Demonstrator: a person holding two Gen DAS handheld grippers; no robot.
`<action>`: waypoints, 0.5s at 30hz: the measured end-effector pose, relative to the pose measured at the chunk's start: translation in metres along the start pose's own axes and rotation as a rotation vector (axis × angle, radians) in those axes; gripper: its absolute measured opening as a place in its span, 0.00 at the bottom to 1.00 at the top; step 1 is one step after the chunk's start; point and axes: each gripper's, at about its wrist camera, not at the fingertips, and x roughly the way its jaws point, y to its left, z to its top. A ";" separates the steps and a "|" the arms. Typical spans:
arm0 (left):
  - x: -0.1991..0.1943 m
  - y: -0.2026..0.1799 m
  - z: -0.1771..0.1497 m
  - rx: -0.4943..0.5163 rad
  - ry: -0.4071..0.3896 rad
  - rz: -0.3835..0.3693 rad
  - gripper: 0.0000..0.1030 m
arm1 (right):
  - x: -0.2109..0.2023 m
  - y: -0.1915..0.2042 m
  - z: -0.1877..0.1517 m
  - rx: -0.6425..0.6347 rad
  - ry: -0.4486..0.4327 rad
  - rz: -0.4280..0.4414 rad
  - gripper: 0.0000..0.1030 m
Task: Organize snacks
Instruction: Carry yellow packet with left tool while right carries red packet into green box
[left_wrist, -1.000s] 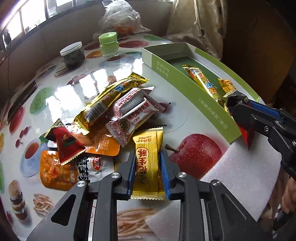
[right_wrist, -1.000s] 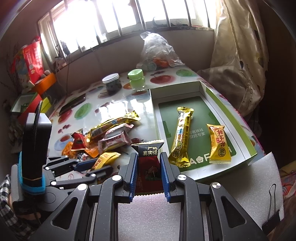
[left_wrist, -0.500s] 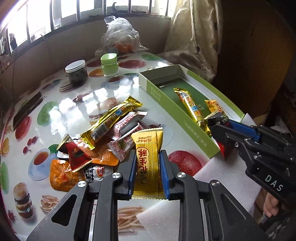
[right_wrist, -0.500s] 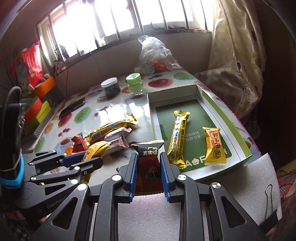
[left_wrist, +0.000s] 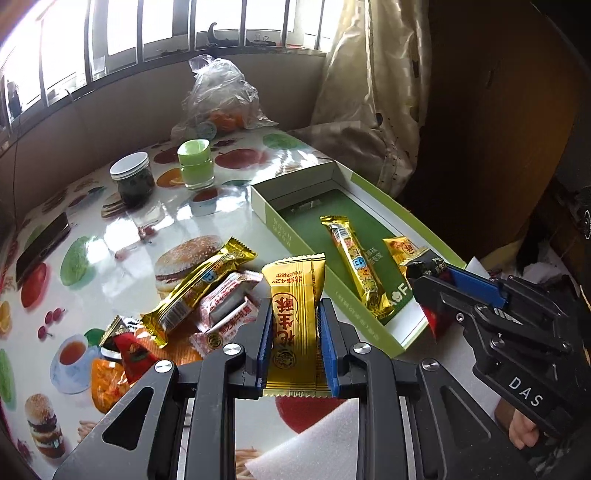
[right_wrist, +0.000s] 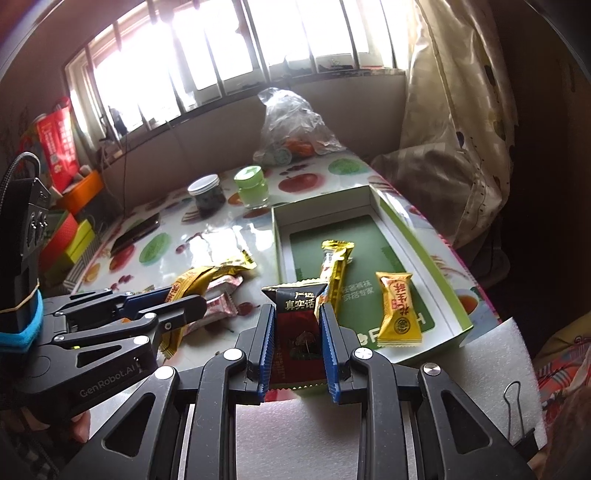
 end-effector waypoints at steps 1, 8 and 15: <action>0.002 -0.002 0.003 0.000 -0.001 -0.004 0.24 | 0.000 -0.003 0.001 0.005 -0.003 -0.004 0.22; 0.015 -0.014 0.021 0.002 -0.003 -0.037 0.24 | 0.002 -0.023 0.009 0.038 -0.011 -0.030 0.22; 0.034 -0.024 0.038 0.006 0.008 -0.065 0.24 | 0.012 -0.047 0.013 0.072 0.003 -0.064 0.22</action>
